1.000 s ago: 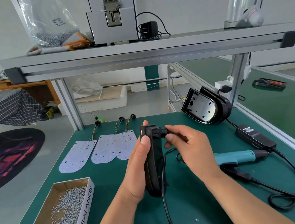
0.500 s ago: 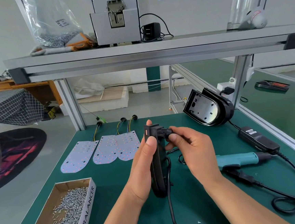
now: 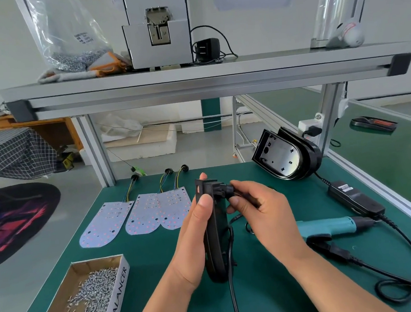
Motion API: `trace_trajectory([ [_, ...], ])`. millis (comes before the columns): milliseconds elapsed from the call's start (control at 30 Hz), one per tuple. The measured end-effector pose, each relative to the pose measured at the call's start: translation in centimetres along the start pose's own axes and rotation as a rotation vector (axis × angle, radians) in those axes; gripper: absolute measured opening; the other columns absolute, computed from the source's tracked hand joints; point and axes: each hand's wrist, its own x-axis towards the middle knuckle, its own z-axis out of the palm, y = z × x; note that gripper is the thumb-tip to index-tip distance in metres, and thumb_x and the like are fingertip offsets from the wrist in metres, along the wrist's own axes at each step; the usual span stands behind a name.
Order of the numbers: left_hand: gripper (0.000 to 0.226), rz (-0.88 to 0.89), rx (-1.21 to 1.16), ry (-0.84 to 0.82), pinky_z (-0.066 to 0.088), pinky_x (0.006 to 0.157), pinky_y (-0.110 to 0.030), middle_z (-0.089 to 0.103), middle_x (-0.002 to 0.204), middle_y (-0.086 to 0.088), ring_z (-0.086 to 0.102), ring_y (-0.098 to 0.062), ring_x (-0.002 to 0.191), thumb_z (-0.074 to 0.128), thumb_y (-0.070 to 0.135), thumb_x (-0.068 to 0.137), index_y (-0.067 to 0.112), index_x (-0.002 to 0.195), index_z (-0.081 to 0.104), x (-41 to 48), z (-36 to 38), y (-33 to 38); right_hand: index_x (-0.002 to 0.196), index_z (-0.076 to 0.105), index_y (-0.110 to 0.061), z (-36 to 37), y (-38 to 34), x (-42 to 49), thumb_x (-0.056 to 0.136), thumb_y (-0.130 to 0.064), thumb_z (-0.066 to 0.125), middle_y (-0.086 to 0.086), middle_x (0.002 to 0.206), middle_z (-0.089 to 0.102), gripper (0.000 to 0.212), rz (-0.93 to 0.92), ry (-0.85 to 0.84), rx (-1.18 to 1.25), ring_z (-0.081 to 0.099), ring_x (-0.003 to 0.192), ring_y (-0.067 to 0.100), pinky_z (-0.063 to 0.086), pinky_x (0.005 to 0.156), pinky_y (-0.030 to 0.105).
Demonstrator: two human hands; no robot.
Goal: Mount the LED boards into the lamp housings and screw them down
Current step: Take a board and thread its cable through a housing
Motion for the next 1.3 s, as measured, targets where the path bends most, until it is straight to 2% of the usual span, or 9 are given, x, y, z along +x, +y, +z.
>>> trace_trajectory([
  [167, 0.074, -0.019, 0.020, 0.005, 0.044, 0.118, -0.059, 0.065, 0.150, -0.003, 0.056, -0.028, 0.145, 0.063, 0.088, 0.082, 0.061, 0.150, 0.048, 0.2, 0.1, 0.2, 0.105, 0.070, -0.060, 0.0, 0.3, 0.0, 0.100, -0.019, 0.071, -0.015, 0.081, 0.075, 0.041, -0.035, 0.034, -0.074, 0.074, 0.085, 0.007, 0.050, 0.073, 0.014],
  [400, 0.085, -0.086, 0.037, -0.014, 0.052, 0.106, -0.050, 0.069, 0.143, -0.004, 0.064, -0.028, 0.133, 0.061, 0.093, 0.080, 0.046, 0.151, 0.055, 0.4, -0.2, 0.0, 0.107, 0.071, -0.031, -0.2, 0.6, 0.1, 0.098, -0.019, 0.070, -0.009, 0.076, 0.072, 0.016, -0.020, 0.037, -0.148, 0.072, 0.075, 0.005, 0.047, 0.067, 0.012],
  [633, 0.087, -0.101, 0.035, -0.012, 0.052, 0.109, -0.051, 0.070, 0.143, -0.005, 0.061, -0.032, 0.138, 0.059, 0.091, 0.083, 0.041, 0.154, 0.053, 0.5, -0.4, -0.3, 0.101, 0.080, -0.029, -0.5, -0.2, 0.3, 0.099, -0.013, 0.074, -0.006, 0.070, 0.077, 0.017, 0.198, -0.036, 0.020, 0.073, 0.070, 0.000, 0.045, 0.069, 0.007],
  [733, 0.077, -0.092, 0.068, -0.006, 0.045, 0.118, -0.057, 0.068, 0.145, -0.003, 0.060, -0.027, 0.140, 0.055, 0.086, 0.090, 0.041, 0.152, 0.056, 0.5, -0.3, -0.5, 0.099, 0.081, -0.022, -0.2, -0.1, 0.2, 0.099, -0.012, 0.074, -0.007, 0.069, 0.075, 0.013, 0.167, 0.001, -0.053, 0.071, 0.067, 0.001, 0.045, 0.065, 0.008],
  [800, 0.077, -0.103, 0.070, 0.004, 0.051, 0.109, -0.045, 0.069, 0.144, 0.001, 0.062, -0.020, 0.137, 0.056, 0.088, 0.088, 0.043, 0.149, 0.057, 0.5, -0.3, -0.4, 0.097, 0.079, -0.018, 0.0, 0.2, 0.2, 0.100, -0.012, 0.073, -0.007, 0.070, 0.072, 0.010, 0.086, -0.004, -0.191, 0.071, 0.067, 0.003, 0.045, 0.059, 0.012],
  [933, 0.082, -0.121, 0.046, -0.011, 0.053, 0.090, -0.031, 0.073, 0.134, 0.002, 0.068, -0.012, 0.115, 0.058, 0.093, 0.080, 0.039, 0.141, 0.065, 0.2, -0.2, 0.4, 0.100, 0.079, -0.019, -0.2, 0.8, 0.4, 0.100, -0.012, 0.073, -0.008, 0.070, 0.069, 0.009, 0.008, -0.024, -0.271, 0.071, 0.070, 0.007, 0.049, 0.061, 0.018],
  [1067, 0.089, -0.131, -0.031, -0.019, 0.058, 0.092, -0.027, 0.071, 0.141, -0.007, 0.068, -0.019, 0.130, 0.067, 0.088, 0.079, 0.029, 0.146, 0.064, -0.1, -0.2, 0.7, 0.109, 0.078, -0.030, -0.3, 0.9, 0.2, 0.101, -0.012, 0.072, -0.013, 0.080, 0.075, 0.021, 0.029, -0.036, -0.156, 0.073, 0.079, 0.004, 0.048, 0.071, 0.011],
  [1167, 0.068, -0.099, -0.071, 0.011, 0.058, 0.098, -0.030, 0.067, 0.147, -0.005, 0.062, -0.022, 0.138, 0.066, 0.083, 0.084, 0.053, 0.144, 0.059, -0.1, 0.0, 0.6, 0.112, 0.075, -0.032, 0.1, 0.8, -0.1, 0.099, -0.010, 0.074, -0.015, 0.085, 0.079, 0.025, 0.145, 0.001, 0.009, 0.076, 0.081, 0.004, 0.048, 0.071, 0.008],
  [1300, 0.069, -0.076, -0.121, 0.048, 0.054, 0.097, -0.036, 0.065, 0.149, -0.008, 0.058, -0.032, 0.141, 0.067, 0.082, 0.083, 0.056, 0.146, 0.056, 0.0, 0.1, 0.2, 0.103, 0.077, -0.041, 0.4, 0.4, -0.4, 0.099, -0.017, 0.075, -0.018, 0.084, 0.077, 0.024, 0.086, 0.066, -0.048, 0.074, 0.082, 0.001, 0.047, 0.068, 0.007],
])
